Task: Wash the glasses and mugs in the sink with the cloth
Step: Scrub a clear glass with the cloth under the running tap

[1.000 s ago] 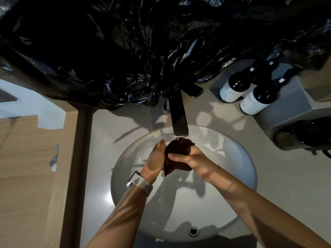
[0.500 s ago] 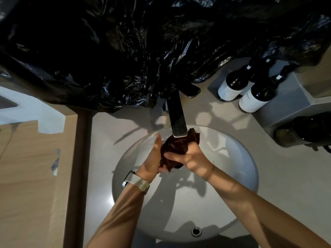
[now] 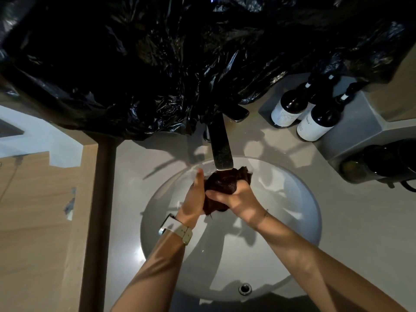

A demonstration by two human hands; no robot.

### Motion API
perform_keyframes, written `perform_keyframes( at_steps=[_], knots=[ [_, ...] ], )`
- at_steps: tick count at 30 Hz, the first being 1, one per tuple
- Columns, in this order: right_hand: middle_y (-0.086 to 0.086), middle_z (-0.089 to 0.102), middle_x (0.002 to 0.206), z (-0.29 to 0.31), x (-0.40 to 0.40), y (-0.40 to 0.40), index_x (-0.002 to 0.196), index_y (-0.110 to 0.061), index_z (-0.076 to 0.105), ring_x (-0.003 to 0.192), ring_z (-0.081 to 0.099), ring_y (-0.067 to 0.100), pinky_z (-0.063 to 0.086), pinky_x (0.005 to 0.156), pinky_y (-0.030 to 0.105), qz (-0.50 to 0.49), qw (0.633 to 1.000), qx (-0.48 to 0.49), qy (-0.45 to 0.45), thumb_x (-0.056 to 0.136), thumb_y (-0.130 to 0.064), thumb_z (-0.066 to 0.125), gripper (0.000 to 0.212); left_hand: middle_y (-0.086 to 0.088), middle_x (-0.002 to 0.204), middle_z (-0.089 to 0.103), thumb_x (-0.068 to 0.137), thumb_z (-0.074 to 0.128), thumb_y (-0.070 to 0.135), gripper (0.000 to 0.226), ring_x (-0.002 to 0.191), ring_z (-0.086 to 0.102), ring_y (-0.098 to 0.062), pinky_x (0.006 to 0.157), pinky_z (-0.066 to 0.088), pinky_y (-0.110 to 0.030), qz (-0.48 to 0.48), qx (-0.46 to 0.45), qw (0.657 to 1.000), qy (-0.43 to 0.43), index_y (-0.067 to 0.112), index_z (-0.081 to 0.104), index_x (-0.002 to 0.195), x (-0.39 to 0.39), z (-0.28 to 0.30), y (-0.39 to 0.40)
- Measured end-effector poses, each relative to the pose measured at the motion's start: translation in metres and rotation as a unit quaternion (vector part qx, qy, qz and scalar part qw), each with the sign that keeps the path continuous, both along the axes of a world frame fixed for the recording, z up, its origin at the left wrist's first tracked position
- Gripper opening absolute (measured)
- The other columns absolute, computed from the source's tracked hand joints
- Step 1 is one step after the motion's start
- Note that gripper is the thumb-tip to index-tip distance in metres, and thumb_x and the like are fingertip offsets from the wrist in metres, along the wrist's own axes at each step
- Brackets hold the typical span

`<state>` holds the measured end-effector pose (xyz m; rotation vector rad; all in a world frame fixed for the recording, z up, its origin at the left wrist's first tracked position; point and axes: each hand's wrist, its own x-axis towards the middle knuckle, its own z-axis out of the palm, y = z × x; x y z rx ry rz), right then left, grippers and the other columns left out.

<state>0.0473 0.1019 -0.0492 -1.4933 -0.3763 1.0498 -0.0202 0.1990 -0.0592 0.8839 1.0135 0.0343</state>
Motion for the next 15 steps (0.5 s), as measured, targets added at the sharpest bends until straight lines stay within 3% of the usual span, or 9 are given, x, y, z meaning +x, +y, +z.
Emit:
perform_keyframes(
  at_steps=[2, 5, 7, 8, 9, 10, 12, 13, 15],
  knots=[
    [0.004, 0.074, 0.084, 0.003, 0.002, 0.001, 0.097, -0.007, 0.072, 0.081, 0.072, 0.015, 0.054, 0.069, 0.022, -0.028, 0.999, -0.003, 0.042, 0.082, -0.003, 0.072, 0.016, -0.016, 0.092, 0.074, 0.101, 0.033, 0.054, 0.054, 0.081, 0.071, -0.024, 0.085, 0.058, -0.044, 0.035, 0.118, 0.992, 0.038, 0.014, 0.068, 0.090, -0.005, -0.009, -0.003],
    [0.009, 0.074, 0.084, 0.006, 0.014, 0.003, 0.094, -0.008, 0.072, 0.081, 0.071, 0.021, 0.057, 0.076, 0.031, -0.069, 0.976, -0.047, 0.203, 0.084, -0.017, 0.072, 0.013, -0.004, 0.085, 0.069, 0.094, 0.032, 0.058, 0.045, 0.080, 0.066, -0.016, 0.074, 0.055, -0.040, -0.046, 0.390, 0.919, -0.022, 0.022, 0.058, 0.098, -0.021, -0.017, -0.010],
    [0.010, 0.074, 0.084, 0.005, 0.022, 0.003, 0.090, -0.010, 0.073, 0.081, 0.071, 0.022, 0.054, 0.082, 0.036, -0.048, 0.973, -0.066, 0.218, 0.084, -0.022, 0.072, 0.014, -0.001, 0.082, 0.063, 0.095, 0.029, 0.057, 0.039, 0.078, 0.063, -0.017, 0.069, 0.051, -0.040, -0.068, 0.458, 0.886, -0.036, 0.025, 0.052, 0.097, -0.024, -0.017, -0.009],
    [0.010, 0.074, 0.085, 0.004, 0.022, 0.003, 0.091, -0.010, 0.073, 0.082, 0.071, 0.022, 0.055, 0.079, 0.034, -0.038, 0.978, -0.069, 0.194, 0.084, -0.023, 0.072, 0.015, -0.004, 0.083, 0.064, 0.095, 0.029, 0.058, 0.041, 0.078, 0.064, -0.019, 0.069, 0.053, -0.040, -0.060, 0.435, 0.898, -0.040, 0.024, 0.053, 0.098, -0.023, -0.014, -0.010],
    [0.009, 0.075, 0.086, 0.003, 0.020, 0.003, 0.094, -0.008, 0.073, 0.083, 0.071, 0.021, 0.057, 0.074, 0.028, -0.033, 0.984, -0.065, 0.161, 0.083, -0.021, 0.073, 0.017, -0.008, 0.083, 0.065, 0.097, 0.030, 0.058, 0.046, 0.076, 0.067, -0.020, 0.067, 0.055, -0.038, -0.037, 0.357, 0.933, -0.033, 0.020, 0.056, 0.099, -0.018, -0.018, -0.007],
    [0.009, 0.075, 0.090, 0.002, 0.018, 0.002, 0.098, -0.006, 0.072, 0.087, 0.071, 0.022, 0.056, 0.073, 0.025, -0.026, 0.992, -0.052, 0.112, 0.083, -0.018, 0.073, 0.019, -0.014, 0.083, 0.066, 0.099, 0.030, 0.059, 0.053, 0.069, 0.069, -0.021, 0.061, 0.056, -0.033, -0.003, 0.227, 0.974, -0.022, 0.015, 0.060, 0.098, -0.013, -0.019, -0.004],
    [0.011, 0.074, 0.097, -0.005, 0.012, -0.001, 0.103, -0.005, 0.070, 0.095, 0.070, 0.023, 0.055, 0.083, 0.029, 0.015, 1.000, -0.015, -0.007, 0.084, -0.012, 0.073, 0.020, -0.021, 0.087, 0.065, 0.102, 0.023, 0.058, 0.069, 0.063, 0.066, -0.023, 0.058, 0.053, -0.030, 0.017, -0.006, 1.000, -0.019, 0.010, 0.071, 0.090, -0.002, -0.022, 0.003],
    [0.012, 0.074, 0.098, -0.009, 0.008, -0.002, 0.103, -0.005, 0.070, 0.096, 0.070, 0.024, 0.054, 0.087, 0.033, 0.033, 0.998, 0.001, -0.048, 0.084, -0.011, 0.072, 0.020, -0.022, 0.093, 0.066, 0.103, 0.021, 0.056, 0.071, 0.071, 0.066, -0.026, 0.068, 0.054, -0.034, 0.023, -0.045, 0.998, -0.038, 0.011, 0.074, 0.088, 0.000, -0.024, 0.004],
    [0.013, 0.073, 0.100, -0.007, 0.009, 0.002, 0.104, -0.003, 0.069, 0.099, 0.069, 0.025, 0.053, 0.091, 0.036, 0.025, 0.999, 0.012, -0.033, 0.084, -0.009, 0.073, 0.021, -0.018, 0.095, 0.070, 0.105, 0.028, 0.047, 0.058, 0.085, 0.068, -0.028, 0.082, 0.055, -0.042, 0.088, -0.013, 0.996, -0.026, 0.011, 0.071, 0.092, 0.004, -0.020, -0.001]
  ],
)
